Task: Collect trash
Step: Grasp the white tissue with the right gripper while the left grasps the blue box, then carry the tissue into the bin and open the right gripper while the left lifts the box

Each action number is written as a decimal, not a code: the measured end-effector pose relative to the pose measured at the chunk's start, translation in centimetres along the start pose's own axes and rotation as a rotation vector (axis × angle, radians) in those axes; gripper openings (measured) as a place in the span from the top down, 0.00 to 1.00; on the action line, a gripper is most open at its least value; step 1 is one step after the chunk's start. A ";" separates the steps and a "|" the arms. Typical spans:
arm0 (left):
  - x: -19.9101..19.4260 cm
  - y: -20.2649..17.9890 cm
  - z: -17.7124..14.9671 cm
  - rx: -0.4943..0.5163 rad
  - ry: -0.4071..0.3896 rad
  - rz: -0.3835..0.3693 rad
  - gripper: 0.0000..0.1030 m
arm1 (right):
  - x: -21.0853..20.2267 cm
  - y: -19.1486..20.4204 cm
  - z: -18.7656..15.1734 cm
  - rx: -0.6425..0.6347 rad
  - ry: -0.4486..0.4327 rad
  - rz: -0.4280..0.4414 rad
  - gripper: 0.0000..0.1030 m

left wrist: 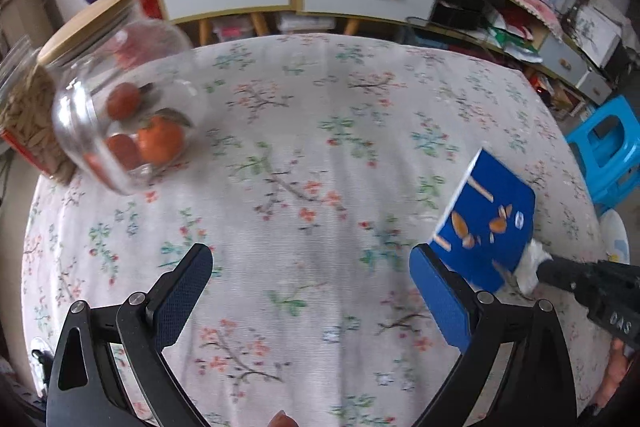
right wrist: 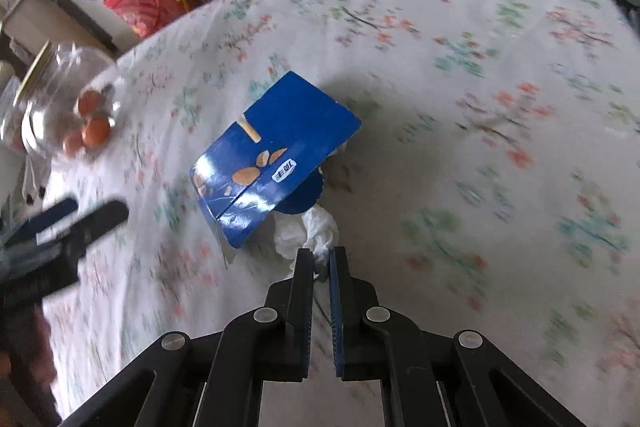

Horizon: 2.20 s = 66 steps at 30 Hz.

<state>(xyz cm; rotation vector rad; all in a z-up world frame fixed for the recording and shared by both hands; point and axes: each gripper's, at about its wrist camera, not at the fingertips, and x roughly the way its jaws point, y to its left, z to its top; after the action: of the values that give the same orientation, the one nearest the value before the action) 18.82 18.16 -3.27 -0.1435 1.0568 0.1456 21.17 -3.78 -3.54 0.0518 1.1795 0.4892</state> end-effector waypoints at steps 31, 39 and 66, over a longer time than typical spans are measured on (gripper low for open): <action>1.7 -11.8 -3.8 0.280 0.018 -0.200 0.26 | -10.0 -11.3 -6.1 0.124 -0.059 -0.136 0.94; 0.7 -12.5 -4.4 0.292 -0.026 -0.211 0.36 | -12.1 -14.2 -7.5 0.156 -0.087 -0.151 0.94; -4.2 -26.9 -8.8 0.407 0.016 -0.389 0.36 | -23.3 -30.6 -14.4 0.476 -0.261 -0.256 0.91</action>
<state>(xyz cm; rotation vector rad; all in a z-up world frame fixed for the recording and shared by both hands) 14.33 -10.10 -2.61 0.0207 1.0351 -0.4213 11.93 -43.35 2.28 0.3598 1.0052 -0.0321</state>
